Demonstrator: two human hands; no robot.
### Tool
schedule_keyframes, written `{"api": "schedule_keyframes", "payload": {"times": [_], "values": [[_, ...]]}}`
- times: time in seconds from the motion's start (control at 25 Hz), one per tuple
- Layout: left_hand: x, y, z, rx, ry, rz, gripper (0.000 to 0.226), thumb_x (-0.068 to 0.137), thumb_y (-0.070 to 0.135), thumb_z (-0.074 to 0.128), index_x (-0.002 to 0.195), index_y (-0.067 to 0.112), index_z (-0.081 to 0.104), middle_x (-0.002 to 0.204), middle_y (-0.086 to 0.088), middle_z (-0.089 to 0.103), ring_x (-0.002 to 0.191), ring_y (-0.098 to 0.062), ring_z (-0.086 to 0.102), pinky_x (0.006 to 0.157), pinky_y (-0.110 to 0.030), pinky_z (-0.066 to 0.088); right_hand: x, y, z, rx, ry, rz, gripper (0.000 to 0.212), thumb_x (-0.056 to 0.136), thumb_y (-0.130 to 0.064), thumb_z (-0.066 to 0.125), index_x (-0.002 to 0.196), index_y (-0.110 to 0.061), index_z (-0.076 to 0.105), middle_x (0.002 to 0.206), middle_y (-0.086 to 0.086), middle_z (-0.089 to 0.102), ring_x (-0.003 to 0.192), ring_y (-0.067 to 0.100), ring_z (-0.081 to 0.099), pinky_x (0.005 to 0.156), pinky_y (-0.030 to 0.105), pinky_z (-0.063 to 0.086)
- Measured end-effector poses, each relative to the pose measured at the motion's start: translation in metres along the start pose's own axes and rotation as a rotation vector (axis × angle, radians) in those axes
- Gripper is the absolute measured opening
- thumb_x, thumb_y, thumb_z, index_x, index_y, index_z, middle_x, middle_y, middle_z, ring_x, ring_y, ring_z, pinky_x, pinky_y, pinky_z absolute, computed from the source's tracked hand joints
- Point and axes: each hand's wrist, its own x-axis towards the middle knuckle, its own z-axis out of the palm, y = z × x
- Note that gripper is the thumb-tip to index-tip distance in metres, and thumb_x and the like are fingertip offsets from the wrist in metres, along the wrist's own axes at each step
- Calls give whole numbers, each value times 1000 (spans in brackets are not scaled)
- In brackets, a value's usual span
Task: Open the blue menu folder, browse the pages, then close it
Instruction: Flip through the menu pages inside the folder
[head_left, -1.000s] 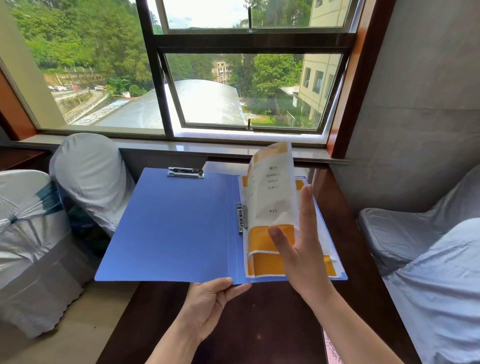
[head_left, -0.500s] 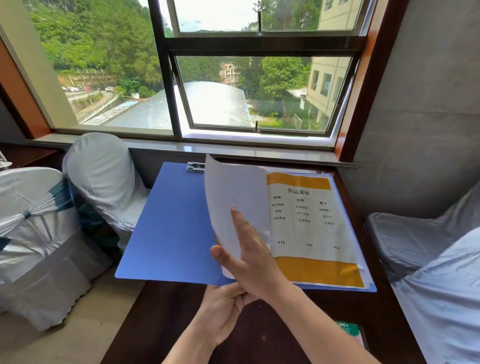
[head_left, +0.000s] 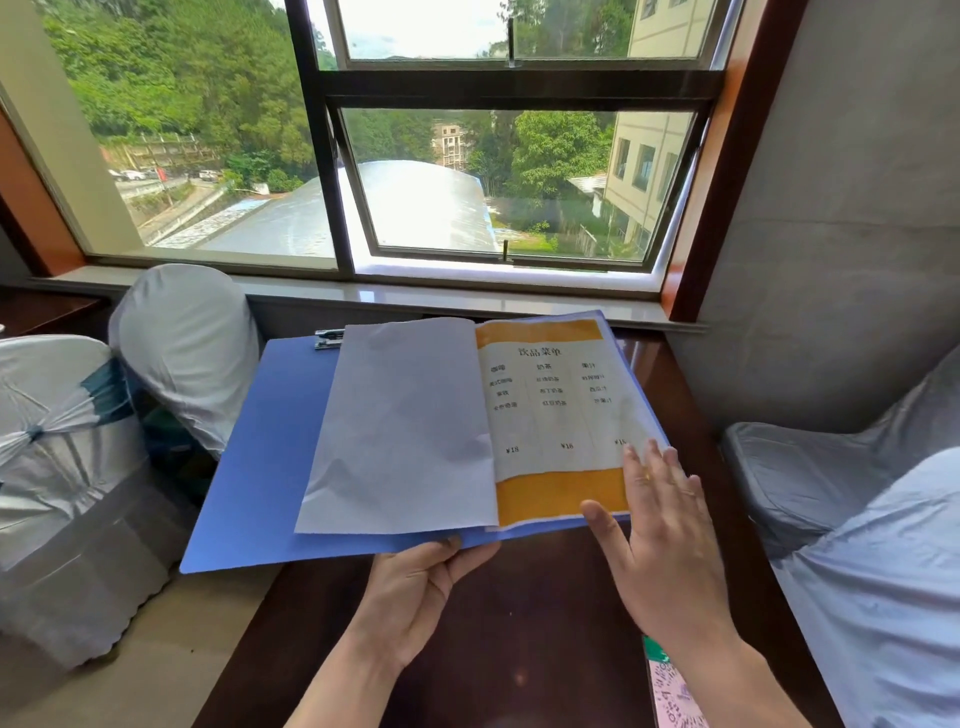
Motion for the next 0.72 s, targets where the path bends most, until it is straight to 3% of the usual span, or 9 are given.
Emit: {"api": "schedule_keyframes", "payload": {"times": [0.2,0.52,0.6,0.72], "values": [[10,-6,5,-56,0,-3,51,79,-17,55,117,14,69,125,-19,70,113,-46,65,79,-54,60,1,-1,2,-122,-70,37,106,81,-85,-5,160,-17,16,166,10,26,157,25,1,126,45,-3],[6,-9,9,-69,56,-50,46,76,-14,59,115,8,68,124,-23,69,111,-49,65,75,-54,61,3,-10,17,87,-157,56,107,70,-92,-7,158,-32,-14,169,3,18,156,22,-7,125,42,-9],[5,-9,9,-64,58,-53,44,75,-14,60,112,8,71,123,-22,69,111,-49,65,75,-53,61,3,-14,20,160,-154,45,108,70,-94,-2,158,-33,-10,168,2,20,156,22,-5,124,43,-9],[2,-9,8,-64,51,-60,46,77,-14,59,112,12,72,123,-21,70,112,-49,65,75,-53,61,4,-19,23,206,-87,7,114,70,-96,12,160,-27,10,164,2,31,156,23,9,124,43,-6]]}}
